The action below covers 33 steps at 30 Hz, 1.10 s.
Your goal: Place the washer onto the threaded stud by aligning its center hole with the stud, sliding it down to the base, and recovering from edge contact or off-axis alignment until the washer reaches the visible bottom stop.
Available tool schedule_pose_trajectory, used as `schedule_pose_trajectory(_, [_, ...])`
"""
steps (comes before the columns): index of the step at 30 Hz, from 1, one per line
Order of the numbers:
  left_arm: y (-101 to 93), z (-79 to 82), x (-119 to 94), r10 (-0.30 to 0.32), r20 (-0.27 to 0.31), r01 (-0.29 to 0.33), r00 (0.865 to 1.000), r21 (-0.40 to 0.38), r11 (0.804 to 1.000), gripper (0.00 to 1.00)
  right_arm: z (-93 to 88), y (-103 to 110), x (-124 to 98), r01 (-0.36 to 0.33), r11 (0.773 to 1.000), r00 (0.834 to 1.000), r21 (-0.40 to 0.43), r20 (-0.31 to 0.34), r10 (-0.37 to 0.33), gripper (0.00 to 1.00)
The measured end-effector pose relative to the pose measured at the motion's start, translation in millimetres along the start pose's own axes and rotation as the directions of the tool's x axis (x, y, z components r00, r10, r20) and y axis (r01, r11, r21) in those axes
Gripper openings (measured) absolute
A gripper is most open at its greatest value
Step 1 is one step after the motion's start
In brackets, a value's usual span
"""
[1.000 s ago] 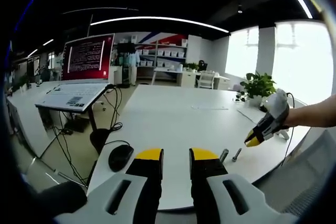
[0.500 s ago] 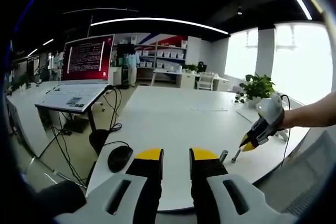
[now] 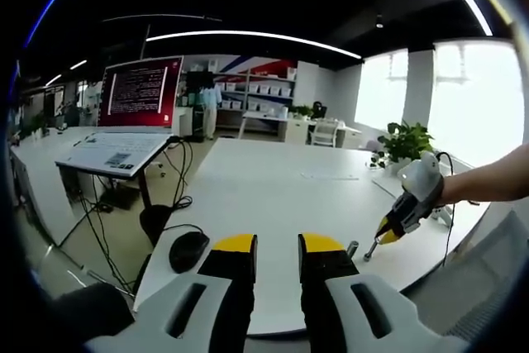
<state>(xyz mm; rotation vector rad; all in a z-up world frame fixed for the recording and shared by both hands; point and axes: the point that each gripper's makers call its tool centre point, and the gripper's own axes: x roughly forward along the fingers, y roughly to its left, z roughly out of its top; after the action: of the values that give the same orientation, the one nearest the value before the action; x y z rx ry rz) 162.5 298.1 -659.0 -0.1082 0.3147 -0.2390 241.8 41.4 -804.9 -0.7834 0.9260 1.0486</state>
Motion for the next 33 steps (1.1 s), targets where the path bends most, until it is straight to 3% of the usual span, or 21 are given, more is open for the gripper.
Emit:
schedule_pose_trajectory(14, [1.0,0.0,0.2,0.003,0.002,-0.003,1.0,-0.004,1.0,0.18,-4.3,2.6,8.0,-0.009,1.0,0.999,-0.025,-0.042,0.008,0.14])
schedule_pose_trajectory(33, [1.9,-0.7,0.6,0.007,-0.002,-0.007,1.0,-0.004,1.0,0.18,-25.1,2.9,47.7,-0.052,0.998,0.989,-0.038,-0.137,0.047,0.14])
